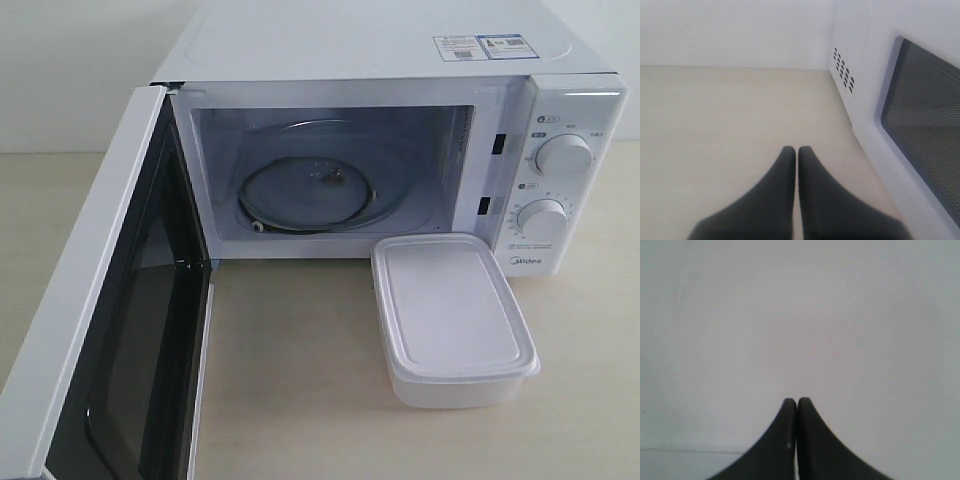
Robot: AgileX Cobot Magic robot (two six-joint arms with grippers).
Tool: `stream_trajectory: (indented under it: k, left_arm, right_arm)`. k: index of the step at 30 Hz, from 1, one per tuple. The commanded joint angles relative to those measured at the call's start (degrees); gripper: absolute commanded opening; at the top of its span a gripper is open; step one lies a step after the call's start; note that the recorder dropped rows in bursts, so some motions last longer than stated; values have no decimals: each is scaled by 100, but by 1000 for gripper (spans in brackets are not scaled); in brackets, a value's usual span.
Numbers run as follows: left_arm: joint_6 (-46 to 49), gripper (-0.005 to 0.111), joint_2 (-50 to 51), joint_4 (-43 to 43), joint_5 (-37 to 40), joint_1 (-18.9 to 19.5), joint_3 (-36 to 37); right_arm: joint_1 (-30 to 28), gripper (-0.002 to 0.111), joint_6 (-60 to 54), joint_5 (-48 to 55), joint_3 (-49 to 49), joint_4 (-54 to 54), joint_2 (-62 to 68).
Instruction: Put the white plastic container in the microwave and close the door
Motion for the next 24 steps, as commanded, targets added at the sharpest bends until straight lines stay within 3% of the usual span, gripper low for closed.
stream_trajectory:
  k: [1, 12, 24]
  left_arm:
    - [47, 4, -8, 7, 17, -29, 19]
    - [47, 4, -8, 7, 17, -29, 19]
    - [47, 4, -8, 7, 17, -29, 19]
  right_arm:
    - [6, 0, 16, -127, -47, -26, 43]
    - [6, 0, 134, -283, -47, -26, 281]
    - [6, 0, 155, -1105, -47, -26, 2822]
